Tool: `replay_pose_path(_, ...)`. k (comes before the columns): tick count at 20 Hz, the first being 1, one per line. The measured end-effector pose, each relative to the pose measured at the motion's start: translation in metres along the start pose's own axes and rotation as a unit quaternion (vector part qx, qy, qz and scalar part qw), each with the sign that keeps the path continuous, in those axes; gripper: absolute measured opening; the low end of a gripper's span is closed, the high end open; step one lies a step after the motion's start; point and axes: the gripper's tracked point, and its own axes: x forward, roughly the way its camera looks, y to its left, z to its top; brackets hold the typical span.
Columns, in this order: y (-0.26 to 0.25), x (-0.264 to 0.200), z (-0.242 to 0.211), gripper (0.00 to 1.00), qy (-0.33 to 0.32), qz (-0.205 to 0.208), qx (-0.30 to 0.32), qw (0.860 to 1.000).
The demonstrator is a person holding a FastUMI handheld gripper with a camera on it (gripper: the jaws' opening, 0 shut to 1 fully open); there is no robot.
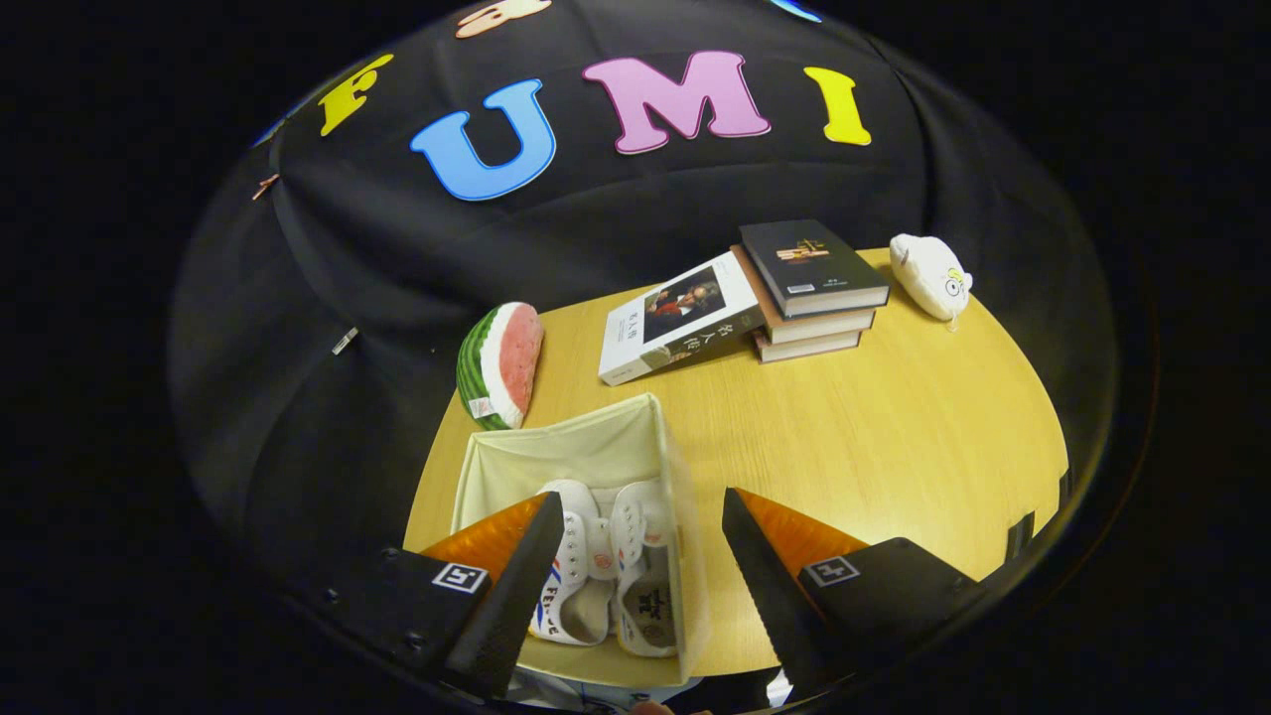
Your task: Open the storage box then place both shoes into the box .Put the left shoe in first, then the right shoe, with the right side of both shoes facing outward in a uniform manner.
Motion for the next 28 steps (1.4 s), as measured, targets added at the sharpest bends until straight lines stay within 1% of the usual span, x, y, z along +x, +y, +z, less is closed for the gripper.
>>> replay_pose_path(6, -0.07, -0.026, 0.034, 0.99, -0.078, -0.041, -0.042, 0.995)
replay_pose_path(13, -0.123, -0.075, 0.067, 0.99, -0.135, -0.062, -0.027, 0.989)
replay_pose_path(16, -0.145, -0.093, 0.079, 0.99, -0.176, -0.085, -0.043, 0.98)
replay_pose_path(19, -0.154, -0.112, 0.087, 0.99, -0.212, -0.103, -0.08, 0.968)
replay_pose_path(22, -0.152, -0.126, 0.09, 0.99, -0.224, -0.116, -0.112, 0.961)
replay_pose_path(25, -0.147, -0.143, 0.101, 0.99, -0.24, -0.115, -0.112, 0.957)
replay_pose_path(28, -0.145, -0.14, 0.104, 0.96, -0.248, -0.117, -0.12, 0.954)
